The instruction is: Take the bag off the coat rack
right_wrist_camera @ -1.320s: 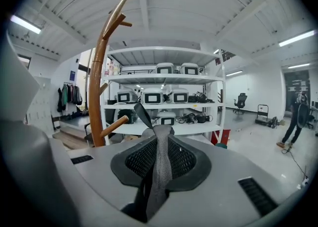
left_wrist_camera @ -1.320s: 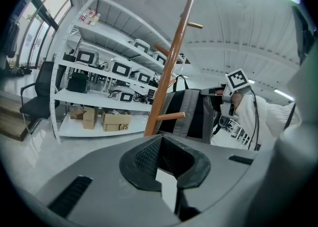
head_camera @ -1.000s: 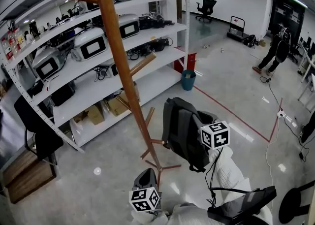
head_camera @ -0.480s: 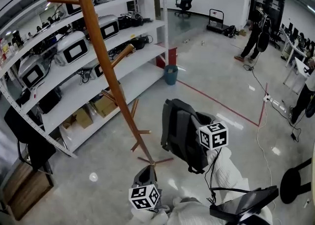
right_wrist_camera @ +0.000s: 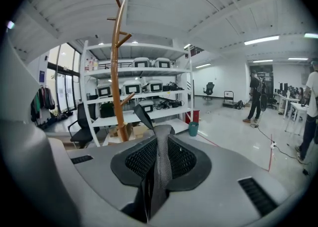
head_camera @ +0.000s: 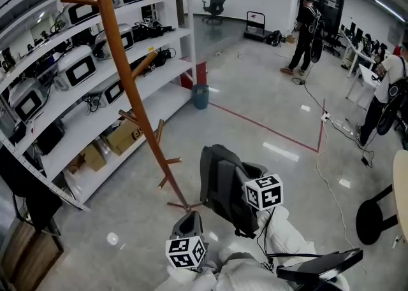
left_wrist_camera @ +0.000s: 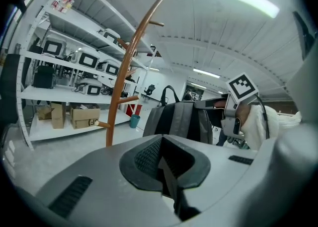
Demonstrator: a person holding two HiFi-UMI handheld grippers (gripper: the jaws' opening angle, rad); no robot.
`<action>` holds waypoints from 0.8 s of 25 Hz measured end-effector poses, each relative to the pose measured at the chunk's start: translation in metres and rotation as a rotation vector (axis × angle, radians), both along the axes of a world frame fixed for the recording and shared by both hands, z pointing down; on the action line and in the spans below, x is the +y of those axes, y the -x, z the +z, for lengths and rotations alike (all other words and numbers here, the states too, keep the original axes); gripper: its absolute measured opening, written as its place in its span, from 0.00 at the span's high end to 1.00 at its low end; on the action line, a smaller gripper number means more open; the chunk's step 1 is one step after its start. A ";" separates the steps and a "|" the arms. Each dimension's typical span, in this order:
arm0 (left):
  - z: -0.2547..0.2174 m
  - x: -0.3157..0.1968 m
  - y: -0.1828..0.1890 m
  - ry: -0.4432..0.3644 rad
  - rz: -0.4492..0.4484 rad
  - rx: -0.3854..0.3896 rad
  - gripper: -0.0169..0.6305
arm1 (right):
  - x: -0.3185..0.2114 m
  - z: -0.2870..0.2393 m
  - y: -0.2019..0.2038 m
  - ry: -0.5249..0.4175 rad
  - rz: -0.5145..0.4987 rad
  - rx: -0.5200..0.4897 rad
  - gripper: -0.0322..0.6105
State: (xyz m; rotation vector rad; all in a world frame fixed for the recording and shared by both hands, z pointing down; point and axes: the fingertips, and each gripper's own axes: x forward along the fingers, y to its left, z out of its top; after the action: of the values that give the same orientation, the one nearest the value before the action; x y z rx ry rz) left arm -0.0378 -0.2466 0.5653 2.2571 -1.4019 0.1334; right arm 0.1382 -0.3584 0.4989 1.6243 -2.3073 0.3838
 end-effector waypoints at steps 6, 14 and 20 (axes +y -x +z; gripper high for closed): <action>0.007 0.021 -0.018 0.011 0.086 0.007 0.97 | 0.055 0.033 0.002 0.060 0.079 -0.055 0.84; 0.008 0.034 -0.023 0.018 0.100 0.016 0.97 | 0.099 0.054 0.013 0.107 0.105 -0.080 0.84; 0.010 0.037 -0.025 0.024 0.059 0.000 0.97 | 0.117 0.060 0.025 0.105 0.042 -0.063 0.84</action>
State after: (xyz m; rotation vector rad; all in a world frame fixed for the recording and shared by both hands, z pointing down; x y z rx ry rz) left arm -0.0126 -0.2094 0.5754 2.2794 -1.3275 0.1688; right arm 0.1133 -0.2412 0.5592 1.6342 -2.2592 0.5635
